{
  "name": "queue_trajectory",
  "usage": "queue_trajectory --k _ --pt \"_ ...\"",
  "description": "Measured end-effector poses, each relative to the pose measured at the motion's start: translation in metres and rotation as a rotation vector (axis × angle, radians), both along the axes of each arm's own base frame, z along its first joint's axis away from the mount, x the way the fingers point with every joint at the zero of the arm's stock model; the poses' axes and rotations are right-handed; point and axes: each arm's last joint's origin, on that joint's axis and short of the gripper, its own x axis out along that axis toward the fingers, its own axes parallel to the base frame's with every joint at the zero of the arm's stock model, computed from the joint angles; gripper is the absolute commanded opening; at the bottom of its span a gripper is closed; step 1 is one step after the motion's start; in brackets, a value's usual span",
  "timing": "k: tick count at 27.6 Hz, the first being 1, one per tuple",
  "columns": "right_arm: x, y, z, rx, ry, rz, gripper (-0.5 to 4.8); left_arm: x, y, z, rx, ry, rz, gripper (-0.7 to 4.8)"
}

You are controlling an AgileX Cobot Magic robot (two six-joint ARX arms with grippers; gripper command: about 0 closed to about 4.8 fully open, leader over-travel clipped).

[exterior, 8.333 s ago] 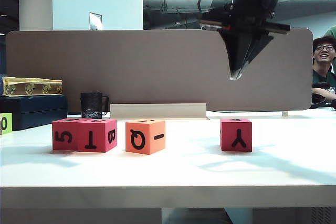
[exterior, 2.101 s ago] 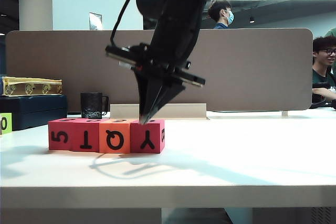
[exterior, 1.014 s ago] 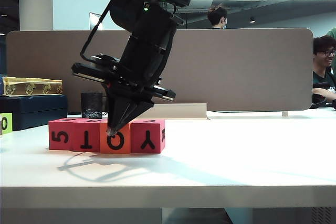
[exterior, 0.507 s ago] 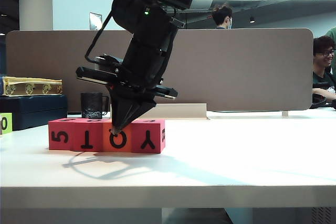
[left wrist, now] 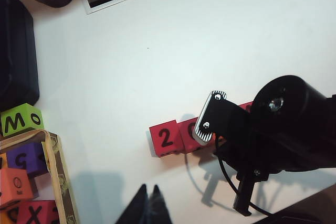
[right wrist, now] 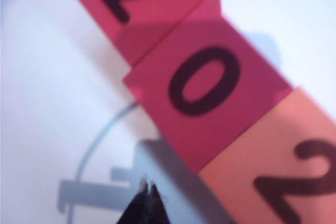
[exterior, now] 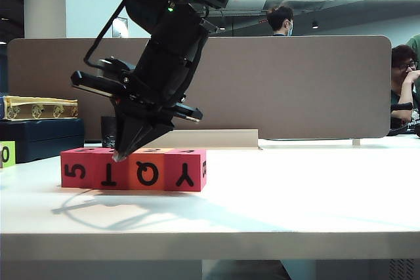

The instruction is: Select the appropriate blocks from the scattered letter blocks on the table and arrange them in a row to spell out "2024".

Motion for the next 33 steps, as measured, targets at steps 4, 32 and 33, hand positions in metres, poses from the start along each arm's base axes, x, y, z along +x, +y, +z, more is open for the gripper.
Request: queue_trajectory --k 4,32,33 --pt "0.003 0.001 0.001 0.02 -0.021 -0.004 -0.05 0.0 0.0 0.0 0.0 0.0 0.0 -0.06" --pt "0.013 0.005 -0.016 0.018 -0.068 -0.043 -0.04 0.0 0.0 0.0 0.0 0.0 0.0 -0.06" --pt "0.013 0.005 -0.016 0.019 -0.066 -0.042 -0.05 0.0 0.0 0.0 0.0 0.0 0.0 -0.06"
